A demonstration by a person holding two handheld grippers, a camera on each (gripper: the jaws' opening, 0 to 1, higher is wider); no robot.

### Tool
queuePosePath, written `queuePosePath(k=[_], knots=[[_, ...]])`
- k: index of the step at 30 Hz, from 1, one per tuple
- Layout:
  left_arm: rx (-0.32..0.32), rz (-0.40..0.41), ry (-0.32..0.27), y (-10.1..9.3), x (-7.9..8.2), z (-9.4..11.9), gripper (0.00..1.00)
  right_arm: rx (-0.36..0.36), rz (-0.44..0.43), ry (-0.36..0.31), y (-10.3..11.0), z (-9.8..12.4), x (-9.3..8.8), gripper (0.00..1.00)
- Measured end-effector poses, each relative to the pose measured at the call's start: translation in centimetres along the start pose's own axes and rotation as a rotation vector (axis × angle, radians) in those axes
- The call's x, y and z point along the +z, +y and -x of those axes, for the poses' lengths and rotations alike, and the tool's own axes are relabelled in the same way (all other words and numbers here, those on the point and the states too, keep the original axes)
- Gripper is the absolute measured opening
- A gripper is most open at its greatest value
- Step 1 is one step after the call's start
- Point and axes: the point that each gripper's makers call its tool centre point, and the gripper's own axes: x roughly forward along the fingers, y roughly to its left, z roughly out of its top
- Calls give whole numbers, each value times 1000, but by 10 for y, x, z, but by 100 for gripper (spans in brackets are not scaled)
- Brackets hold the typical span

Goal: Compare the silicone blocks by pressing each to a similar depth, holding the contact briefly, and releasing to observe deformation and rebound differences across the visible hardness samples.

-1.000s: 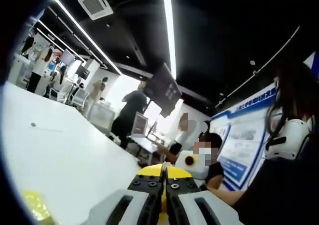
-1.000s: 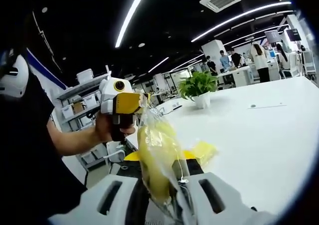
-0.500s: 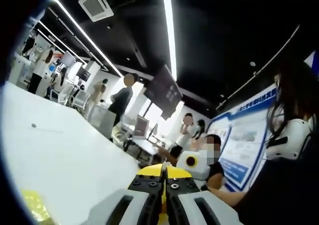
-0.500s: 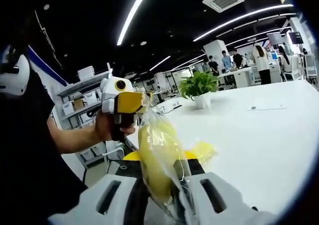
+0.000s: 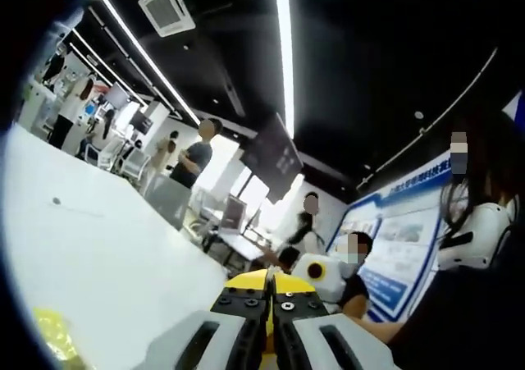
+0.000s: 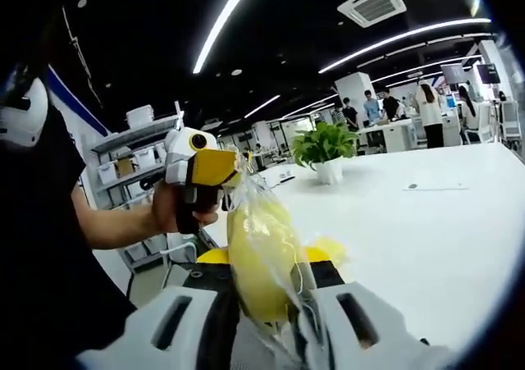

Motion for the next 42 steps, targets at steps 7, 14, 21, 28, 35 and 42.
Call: queuePosePath(k=[7, 14, 21, 28, 35, 42], knots=[[13, -3, 9, 6, -3, 0, 0, -75, 26, -33, -21, 3, 2, 35], [51, 37, -2, 26, -6, 4, 0, -176, 48, -66, -47, 16, 4, 50], [69, 81, -25, 46, -8, 3, 0, -297, 122, -6, -72, 30, -12, 53], [99, 88, -18, 61, -13, -3, 0, -429, 156, 66, -99, 44, -38, 52], [124, 114, -16, 76, -19, -6, 0, -504, 124, 132, -122, 58, -63, 54], [144, 156, -15, 90, -24, -17, 0, -558, 137, 182, -135, 70, -77, 57]])
